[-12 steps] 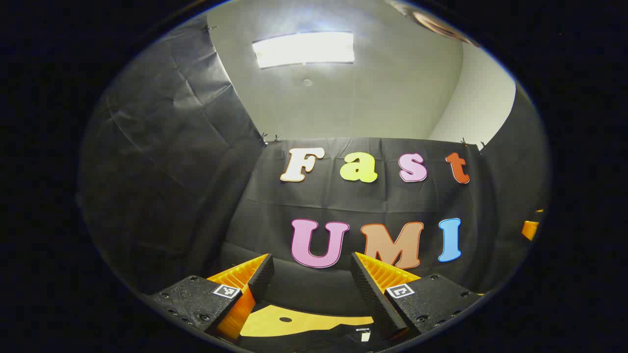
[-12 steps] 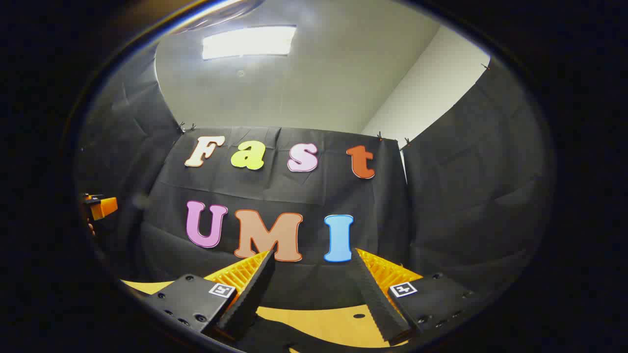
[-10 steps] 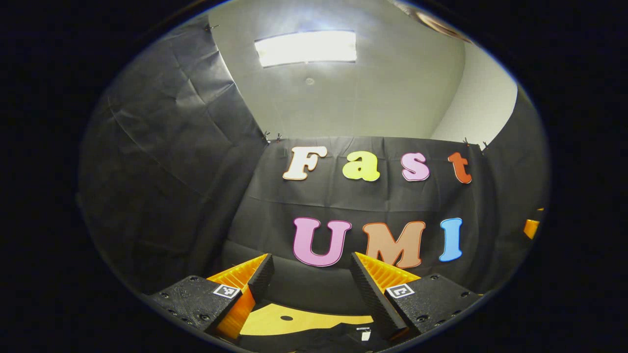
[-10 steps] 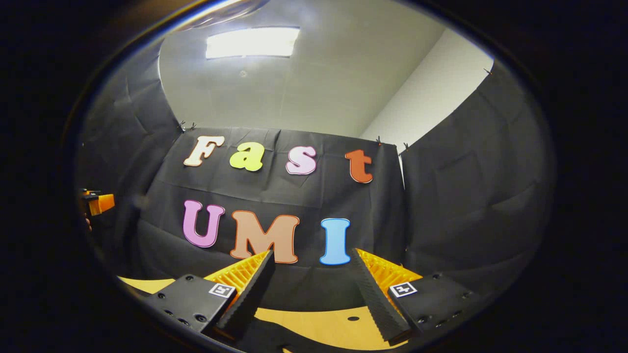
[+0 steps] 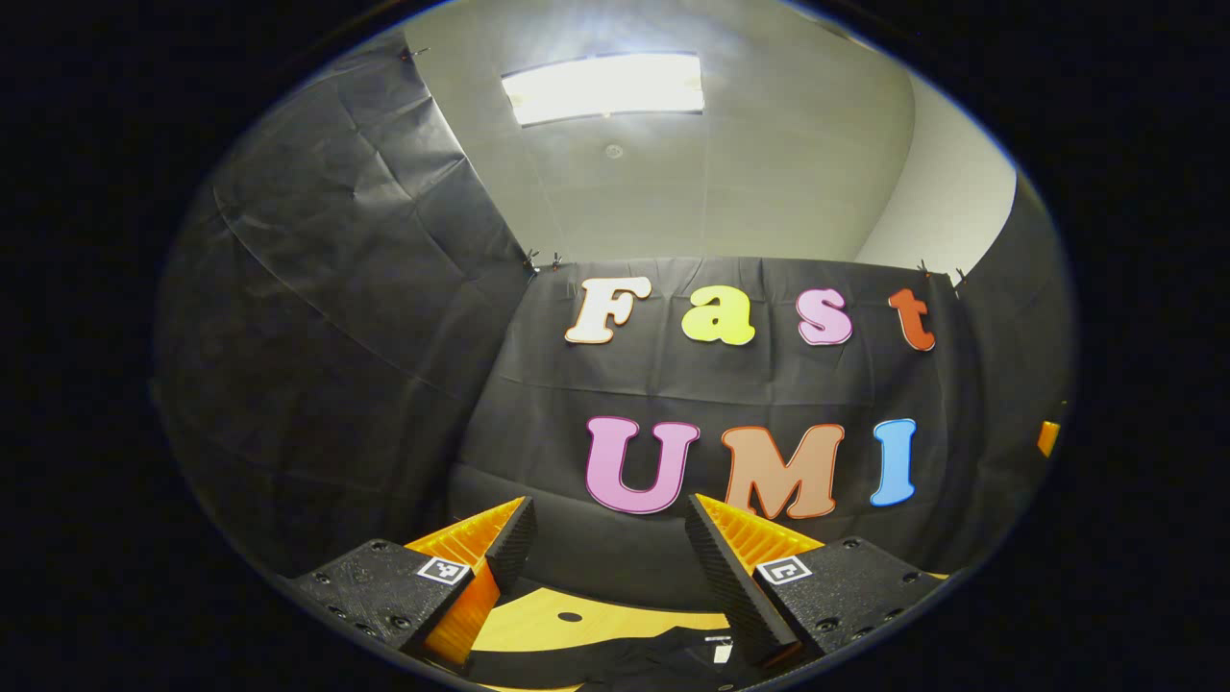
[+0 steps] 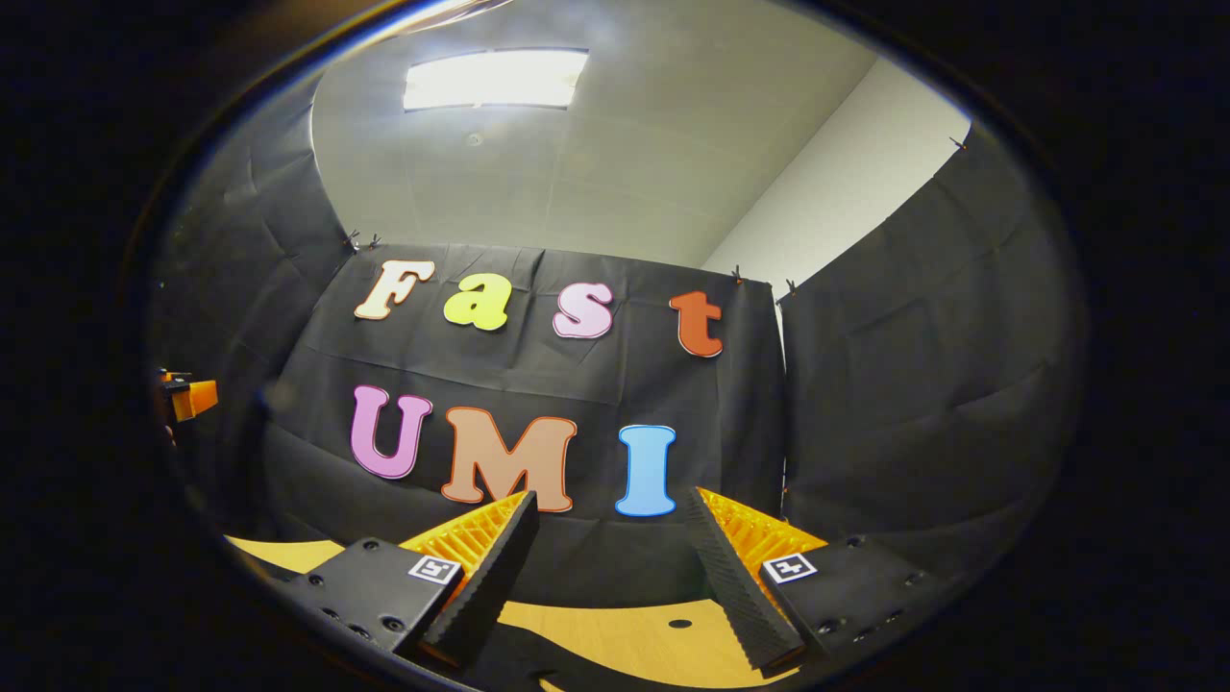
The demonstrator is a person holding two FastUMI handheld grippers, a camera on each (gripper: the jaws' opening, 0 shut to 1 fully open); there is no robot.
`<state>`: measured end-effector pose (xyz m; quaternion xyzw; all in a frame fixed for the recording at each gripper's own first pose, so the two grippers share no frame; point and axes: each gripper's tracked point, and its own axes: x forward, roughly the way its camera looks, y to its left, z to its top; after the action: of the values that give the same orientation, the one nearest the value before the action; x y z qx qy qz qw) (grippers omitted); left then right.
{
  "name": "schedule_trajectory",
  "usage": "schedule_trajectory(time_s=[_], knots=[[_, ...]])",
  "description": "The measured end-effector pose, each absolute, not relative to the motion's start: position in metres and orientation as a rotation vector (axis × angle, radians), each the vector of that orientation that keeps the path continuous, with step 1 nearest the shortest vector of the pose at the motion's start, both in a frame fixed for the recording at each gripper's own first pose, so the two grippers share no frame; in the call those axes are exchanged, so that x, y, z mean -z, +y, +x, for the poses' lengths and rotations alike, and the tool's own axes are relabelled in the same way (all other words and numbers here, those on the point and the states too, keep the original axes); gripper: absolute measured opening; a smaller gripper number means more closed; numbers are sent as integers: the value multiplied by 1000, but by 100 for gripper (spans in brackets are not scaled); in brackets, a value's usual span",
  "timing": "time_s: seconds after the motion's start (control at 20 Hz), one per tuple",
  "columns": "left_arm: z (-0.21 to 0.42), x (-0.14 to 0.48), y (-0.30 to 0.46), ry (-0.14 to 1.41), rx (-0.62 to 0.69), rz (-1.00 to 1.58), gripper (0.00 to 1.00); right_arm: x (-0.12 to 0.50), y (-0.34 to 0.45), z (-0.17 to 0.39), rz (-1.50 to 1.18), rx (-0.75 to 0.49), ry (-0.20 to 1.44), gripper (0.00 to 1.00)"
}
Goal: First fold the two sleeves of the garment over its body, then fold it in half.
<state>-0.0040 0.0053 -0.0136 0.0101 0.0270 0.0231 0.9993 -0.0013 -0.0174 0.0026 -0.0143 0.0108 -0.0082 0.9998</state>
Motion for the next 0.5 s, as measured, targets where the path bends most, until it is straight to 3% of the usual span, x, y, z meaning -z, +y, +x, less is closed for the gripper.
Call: schedule_trajectory(time_s=[0.5], knots=[[11,38,-3,114,-28,12,92,4,-22,-2,-62,45,49,98]])
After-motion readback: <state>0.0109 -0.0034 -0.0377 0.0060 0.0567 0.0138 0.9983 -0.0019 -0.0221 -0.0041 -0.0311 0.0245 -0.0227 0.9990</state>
